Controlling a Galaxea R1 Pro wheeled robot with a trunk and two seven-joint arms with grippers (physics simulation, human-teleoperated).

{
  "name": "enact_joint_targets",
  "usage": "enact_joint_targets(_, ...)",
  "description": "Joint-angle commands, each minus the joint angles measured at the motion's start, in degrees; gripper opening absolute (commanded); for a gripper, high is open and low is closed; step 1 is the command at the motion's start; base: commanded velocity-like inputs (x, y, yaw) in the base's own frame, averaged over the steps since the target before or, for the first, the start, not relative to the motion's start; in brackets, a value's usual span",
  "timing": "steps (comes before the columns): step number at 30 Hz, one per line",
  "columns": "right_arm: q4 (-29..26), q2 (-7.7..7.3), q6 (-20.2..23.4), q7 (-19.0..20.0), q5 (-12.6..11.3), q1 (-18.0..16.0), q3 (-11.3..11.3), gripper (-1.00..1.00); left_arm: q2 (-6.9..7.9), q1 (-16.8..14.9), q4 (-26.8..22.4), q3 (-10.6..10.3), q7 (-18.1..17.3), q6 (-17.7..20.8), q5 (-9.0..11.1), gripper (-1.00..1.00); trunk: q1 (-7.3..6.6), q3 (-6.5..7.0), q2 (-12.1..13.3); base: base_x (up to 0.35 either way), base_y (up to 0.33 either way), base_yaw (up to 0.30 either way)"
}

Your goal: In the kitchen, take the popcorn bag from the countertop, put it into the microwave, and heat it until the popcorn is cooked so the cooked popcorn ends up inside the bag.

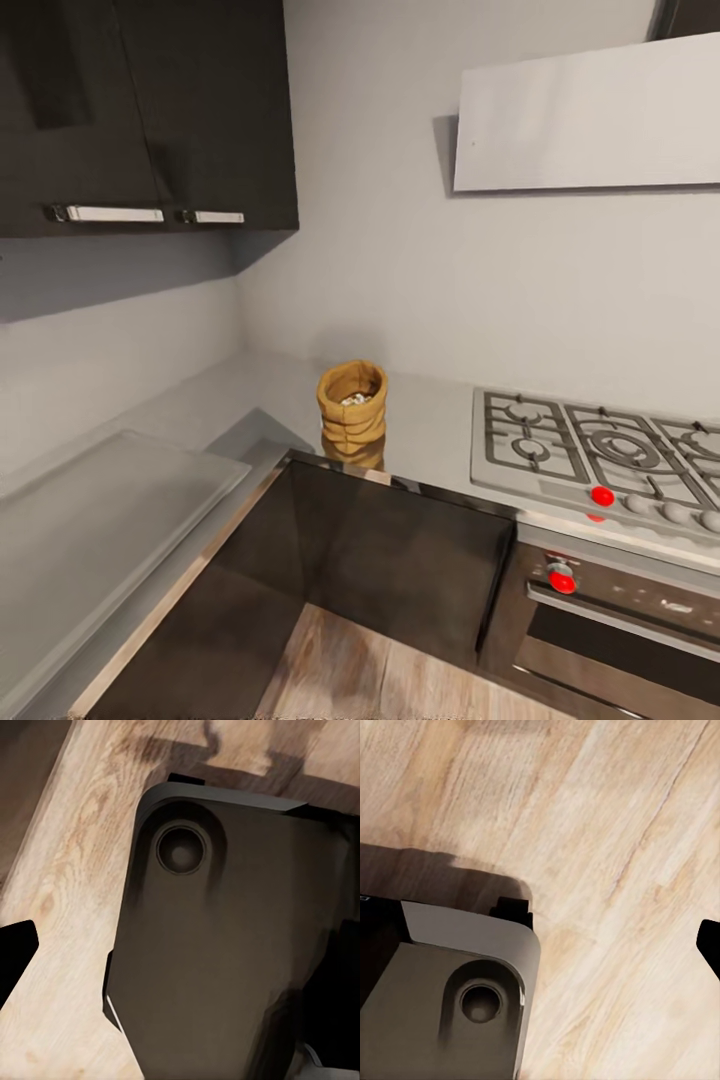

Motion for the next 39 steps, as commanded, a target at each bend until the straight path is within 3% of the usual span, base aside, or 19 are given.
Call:
enact_joint_targets(1,0.2,-0.03,-0.2,0.1,0.4,-0.1,-0.5,1.00,-0.02,0.0,0.0,0.0,0.1,-0.1,0.3,1.00,0.00,-0.15,0.0,0.000,0.000,0.072)
enact_joint_targets(27,0.1,0.02,-0.2,-0.1,0.4,-0.1,-0.5,1.00,-0.17,0.0,0.0,0.1,0.3,-0.2,0.5,1.00,0.00,-2.42,0.0,0.000,0.000,0.072)
enact_joint_targets(39,0.1,-0.04,-0.2,-0.1,0.4,-0.1,-0.5,1.00,-0.20,0.0,0.0,0.1,0.2,-0.2,0.5,1.00,-2.63,-1.32,4.8,0.000,0.000,0.073)
